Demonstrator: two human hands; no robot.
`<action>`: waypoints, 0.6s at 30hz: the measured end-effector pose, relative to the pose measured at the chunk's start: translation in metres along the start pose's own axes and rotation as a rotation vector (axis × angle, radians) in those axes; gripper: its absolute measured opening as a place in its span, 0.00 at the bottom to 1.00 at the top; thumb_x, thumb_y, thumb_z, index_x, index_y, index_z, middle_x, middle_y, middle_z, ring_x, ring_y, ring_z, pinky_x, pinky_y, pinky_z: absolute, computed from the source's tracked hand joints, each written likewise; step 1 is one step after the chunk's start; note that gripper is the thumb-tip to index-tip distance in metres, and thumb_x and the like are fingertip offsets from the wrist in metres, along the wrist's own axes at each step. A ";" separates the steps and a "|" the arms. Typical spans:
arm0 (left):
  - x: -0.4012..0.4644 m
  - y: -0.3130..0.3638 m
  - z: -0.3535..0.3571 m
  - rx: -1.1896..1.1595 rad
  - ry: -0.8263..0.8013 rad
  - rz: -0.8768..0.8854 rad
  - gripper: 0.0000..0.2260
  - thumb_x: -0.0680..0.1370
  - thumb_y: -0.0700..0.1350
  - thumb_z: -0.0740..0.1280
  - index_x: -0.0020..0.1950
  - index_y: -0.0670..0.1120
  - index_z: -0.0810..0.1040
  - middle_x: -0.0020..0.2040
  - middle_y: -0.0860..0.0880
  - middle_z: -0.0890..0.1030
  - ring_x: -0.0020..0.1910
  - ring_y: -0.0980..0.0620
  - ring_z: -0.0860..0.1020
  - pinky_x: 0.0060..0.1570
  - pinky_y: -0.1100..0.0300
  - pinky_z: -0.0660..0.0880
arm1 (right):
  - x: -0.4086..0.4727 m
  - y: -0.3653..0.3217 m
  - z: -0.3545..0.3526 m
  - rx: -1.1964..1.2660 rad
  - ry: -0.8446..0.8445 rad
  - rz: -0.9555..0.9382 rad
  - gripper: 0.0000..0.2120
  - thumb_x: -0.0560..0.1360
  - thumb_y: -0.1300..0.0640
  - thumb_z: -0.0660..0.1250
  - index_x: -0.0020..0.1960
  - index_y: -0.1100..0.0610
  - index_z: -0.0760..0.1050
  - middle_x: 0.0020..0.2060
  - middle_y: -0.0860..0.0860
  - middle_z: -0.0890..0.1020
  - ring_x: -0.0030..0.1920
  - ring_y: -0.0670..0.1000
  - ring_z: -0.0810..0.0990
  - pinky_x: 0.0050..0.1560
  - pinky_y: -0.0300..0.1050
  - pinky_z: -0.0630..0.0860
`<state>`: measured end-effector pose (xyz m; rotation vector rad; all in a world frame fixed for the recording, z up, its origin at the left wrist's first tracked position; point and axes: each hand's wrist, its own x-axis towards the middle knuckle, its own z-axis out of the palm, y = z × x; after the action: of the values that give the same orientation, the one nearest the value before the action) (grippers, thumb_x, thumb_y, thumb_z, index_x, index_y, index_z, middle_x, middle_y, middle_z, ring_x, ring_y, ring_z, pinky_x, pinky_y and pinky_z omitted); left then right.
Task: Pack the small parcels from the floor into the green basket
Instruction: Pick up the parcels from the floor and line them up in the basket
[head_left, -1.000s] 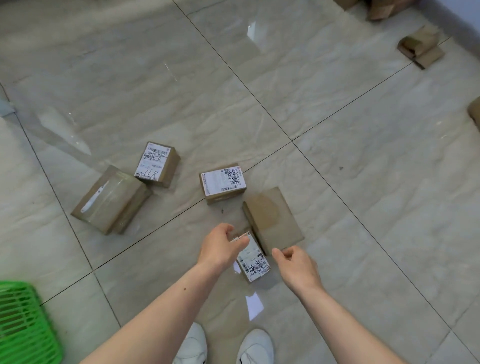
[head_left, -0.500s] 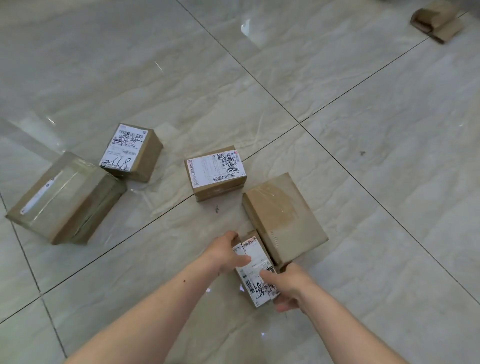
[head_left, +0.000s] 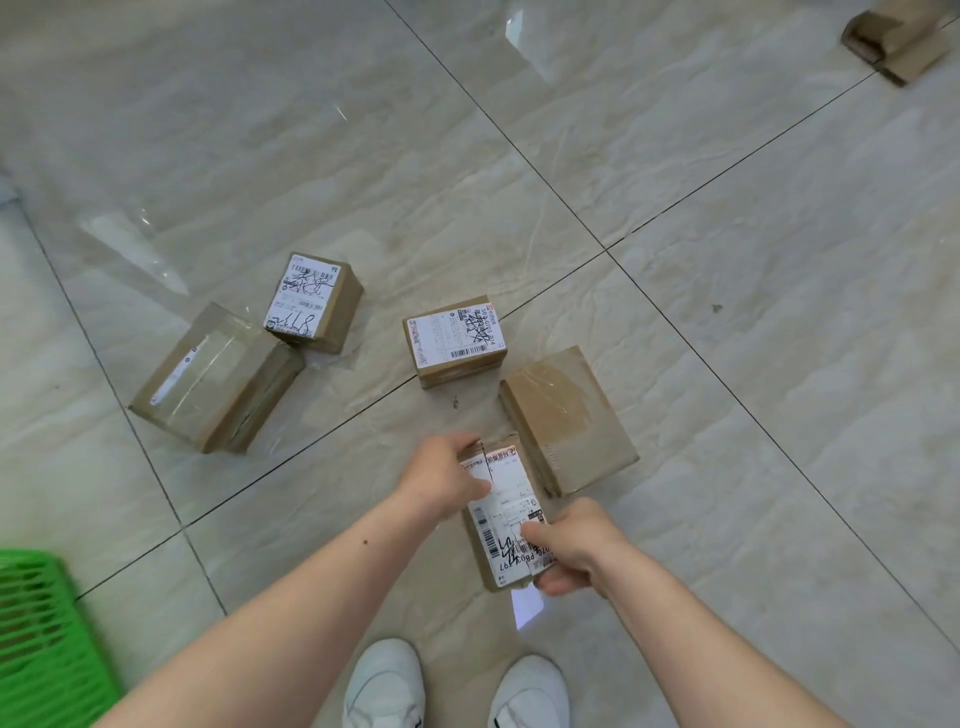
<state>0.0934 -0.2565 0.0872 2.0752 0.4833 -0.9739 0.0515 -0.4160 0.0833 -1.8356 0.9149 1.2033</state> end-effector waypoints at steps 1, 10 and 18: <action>-0.013 0.006 -0.009 -0.017 0.021 0.003 0.30 0.70 0.38 0.74 0.71 0.48 0.71 0.65 0.49 0.79 0.61 0.50 0.78 0.62 0.60 0.73 | -0.017 -0.006 -0.004 -0.003 -0.007 -0.014 0.13 0.73 0.56 0.70 0.51 0.65 0.79 0.42 0.60 0.86 0.36 0.59 0.87 0.35 0.52 0.84; -0.160 0.100 -0.120 -0.060 0.303 0.002 0.25 0.67 0.43 0.75 0.63 0.47 0.73 0.59 0.49 0.78 0.57 0.48 0.78 0.56 0.55 0.74 | -0.202 -0.086 -0.044 -0.022 -0.019 -0.167 0.09 0.74 0.54 0.69 0.42 0.59 0.74 0.40 0.59 0.85 0.31 0.56 0.84 0.31 0.47 0.81; -0.271 0.156 -0.215 -0.223 0.326 0.059 0.33 0.66 0.42 0.74 0.68 0.56 0.69 0.61 0.49 0.73 0.54 0.48 0.79 0.56 0.52 0.78 | -0.343 -0.155 -0.052 -0.084 -0.005 -0.313 0.06 0.76 0.53 0.65 0.50 0.54 0.75 0.47 0.56 0.85 0.33 0.56 0.87 0.31 0.46 0.82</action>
<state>0.1187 -0.1893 0.4594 2.0363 0.6614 -0.5209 0.1018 -0.3338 0.4504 -1.9544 0.5536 1.0616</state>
